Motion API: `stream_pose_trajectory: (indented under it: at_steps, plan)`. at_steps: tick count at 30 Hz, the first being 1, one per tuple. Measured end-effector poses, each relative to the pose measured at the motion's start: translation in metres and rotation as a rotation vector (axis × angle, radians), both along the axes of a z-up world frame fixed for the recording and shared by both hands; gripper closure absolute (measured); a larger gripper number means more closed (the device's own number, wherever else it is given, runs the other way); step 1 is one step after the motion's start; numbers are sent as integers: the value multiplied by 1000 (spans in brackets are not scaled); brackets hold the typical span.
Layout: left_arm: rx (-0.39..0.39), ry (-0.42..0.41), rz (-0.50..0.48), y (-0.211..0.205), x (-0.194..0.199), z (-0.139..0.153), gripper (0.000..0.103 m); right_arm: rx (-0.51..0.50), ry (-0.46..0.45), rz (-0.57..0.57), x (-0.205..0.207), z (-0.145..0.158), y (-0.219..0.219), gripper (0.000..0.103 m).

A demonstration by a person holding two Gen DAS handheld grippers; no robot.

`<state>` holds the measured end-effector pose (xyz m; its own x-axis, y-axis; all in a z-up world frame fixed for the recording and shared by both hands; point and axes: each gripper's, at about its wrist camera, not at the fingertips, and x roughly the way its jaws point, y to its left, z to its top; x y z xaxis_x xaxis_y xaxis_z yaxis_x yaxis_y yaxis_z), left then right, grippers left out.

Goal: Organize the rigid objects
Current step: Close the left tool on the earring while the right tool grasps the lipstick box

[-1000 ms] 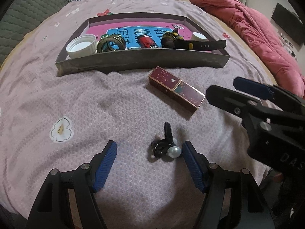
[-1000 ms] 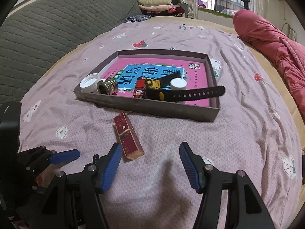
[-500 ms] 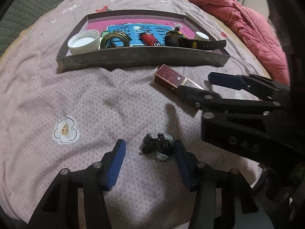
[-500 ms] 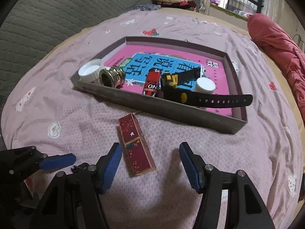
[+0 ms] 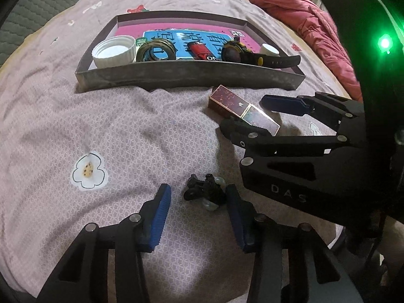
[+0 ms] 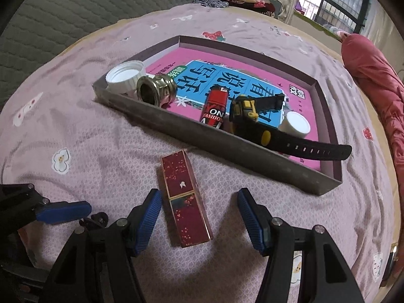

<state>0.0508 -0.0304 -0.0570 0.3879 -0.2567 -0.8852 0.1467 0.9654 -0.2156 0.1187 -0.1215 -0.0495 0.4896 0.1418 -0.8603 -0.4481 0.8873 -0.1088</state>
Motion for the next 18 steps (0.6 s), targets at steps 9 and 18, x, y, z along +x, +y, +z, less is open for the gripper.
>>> stream_pose_trajectory:
  at_steps: [9, 18]
  plan:
    - [-5, 2, 3, 0, 0, 0, 58, -4, 0, 15, 0, 1, 3, 59]
    - [9, -4, -2, -3, 1, -1, 58, 18, 8, 30, 0, 1, 6, 75]
